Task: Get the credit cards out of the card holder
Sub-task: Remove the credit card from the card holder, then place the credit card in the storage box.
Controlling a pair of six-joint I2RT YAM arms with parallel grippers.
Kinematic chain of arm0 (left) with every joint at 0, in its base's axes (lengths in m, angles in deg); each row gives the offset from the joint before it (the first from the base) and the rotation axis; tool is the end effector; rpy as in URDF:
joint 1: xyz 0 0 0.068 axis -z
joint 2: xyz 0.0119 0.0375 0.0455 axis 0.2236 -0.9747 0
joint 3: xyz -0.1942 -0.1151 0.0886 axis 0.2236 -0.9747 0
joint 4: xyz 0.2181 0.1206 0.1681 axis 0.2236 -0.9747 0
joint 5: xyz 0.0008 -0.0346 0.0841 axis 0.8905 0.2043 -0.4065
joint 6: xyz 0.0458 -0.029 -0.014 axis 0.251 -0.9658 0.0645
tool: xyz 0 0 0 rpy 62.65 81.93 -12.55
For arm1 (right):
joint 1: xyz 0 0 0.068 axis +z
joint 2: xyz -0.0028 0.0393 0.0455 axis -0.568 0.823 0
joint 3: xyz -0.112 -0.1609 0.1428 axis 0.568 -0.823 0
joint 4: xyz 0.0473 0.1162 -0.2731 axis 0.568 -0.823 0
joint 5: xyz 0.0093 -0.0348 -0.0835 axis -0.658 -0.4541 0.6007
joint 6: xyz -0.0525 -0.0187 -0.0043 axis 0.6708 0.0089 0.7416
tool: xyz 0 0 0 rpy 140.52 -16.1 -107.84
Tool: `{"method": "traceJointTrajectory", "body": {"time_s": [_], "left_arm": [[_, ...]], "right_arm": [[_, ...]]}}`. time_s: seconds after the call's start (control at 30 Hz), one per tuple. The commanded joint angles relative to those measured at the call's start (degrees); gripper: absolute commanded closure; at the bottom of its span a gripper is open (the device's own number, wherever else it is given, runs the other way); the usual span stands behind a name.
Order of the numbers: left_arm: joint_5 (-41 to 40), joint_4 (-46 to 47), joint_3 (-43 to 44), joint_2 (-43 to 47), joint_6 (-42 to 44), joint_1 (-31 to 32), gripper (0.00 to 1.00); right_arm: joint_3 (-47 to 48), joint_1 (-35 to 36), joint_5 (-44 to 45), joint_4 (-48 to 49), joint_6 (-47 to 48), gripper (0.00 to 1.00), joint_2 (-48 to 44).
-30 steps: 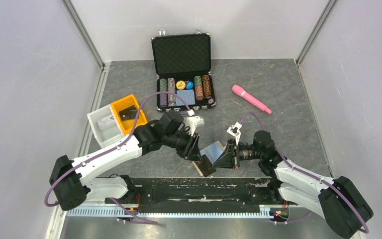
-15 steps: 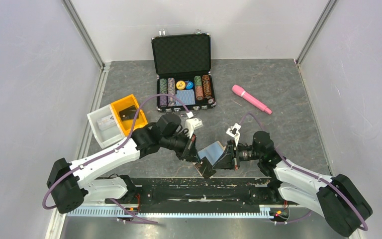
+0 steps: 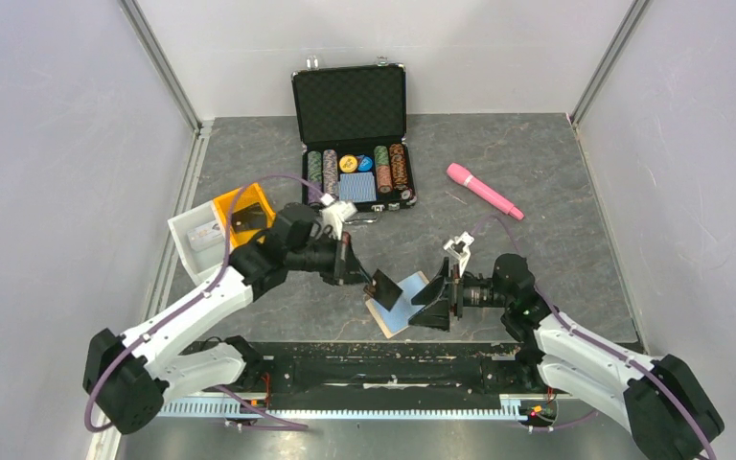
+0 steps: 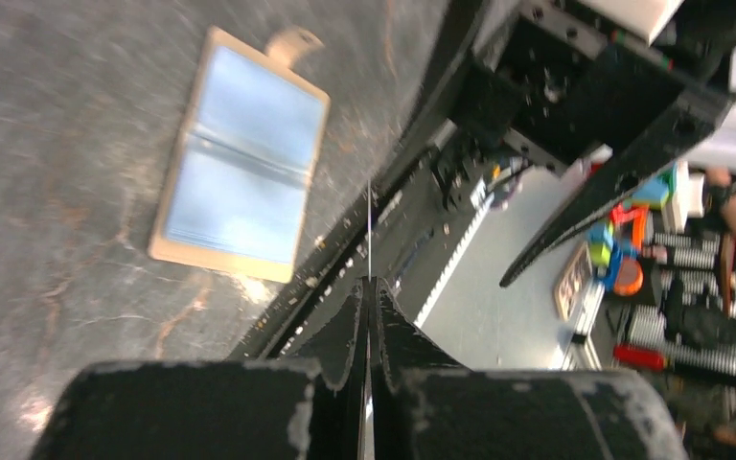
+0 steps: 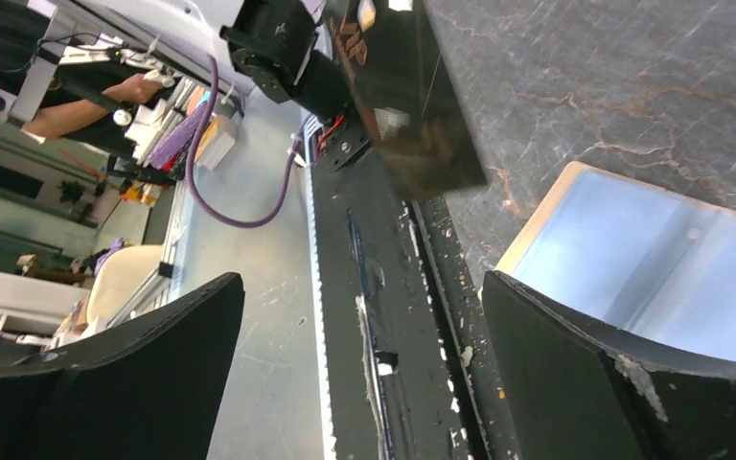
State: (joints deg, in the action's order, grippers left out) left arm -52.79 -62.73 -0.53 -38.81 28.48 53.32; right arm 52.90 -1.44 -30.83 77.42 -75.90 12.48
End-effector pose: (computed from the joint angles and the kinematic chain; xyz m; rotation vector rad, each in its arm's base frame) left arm 0.2039 -0.2013 0.2329 0.5683 2.3373 -1.2779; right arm 0.1713 0.1487 0.1374 -0.7148 1.8484 1.6341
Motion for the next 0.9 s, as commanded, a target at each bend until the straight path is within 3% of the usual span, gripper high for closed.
{"method": "traceJointTrajectory", "body": {"time_s": [0.0, 0.17, 0.3, 0.63, 0.87], "left_arm": [[-3.2, 0.6, 0.1, 5.1, -4.3, -7.4, 0.98], [-10.1, -5.3, 2.4, 10.0, -4.5, -19.7, 0.98], [-15.6, -12.5, 8.8, 8.0, -1.4, -27.4, 0.98], [-45.2, -16.9, 17.0, 3.4, 1.6, -35.1, 0.98], [-46.6, -14.5, 17.5, -2.2, 3.1, -40.3, 0.98]], "right_arm": [[3.5, -0.2, 4.3, -5.9, 3.3, 0.02, -2.6], [5.2, -0.2, 7.6, -12.6, 7.8, 0.02, -3.8], [4.5, -0.2, 8.5, -13.3, 8.4, 0.02, -3.4], [3.9, -0.2, 8.0, -13.1, 8.5, 0.02, -2.1], [4.0, -0.3, 7.8, -14.1, 9.9, 0.02, -1.5]]}}
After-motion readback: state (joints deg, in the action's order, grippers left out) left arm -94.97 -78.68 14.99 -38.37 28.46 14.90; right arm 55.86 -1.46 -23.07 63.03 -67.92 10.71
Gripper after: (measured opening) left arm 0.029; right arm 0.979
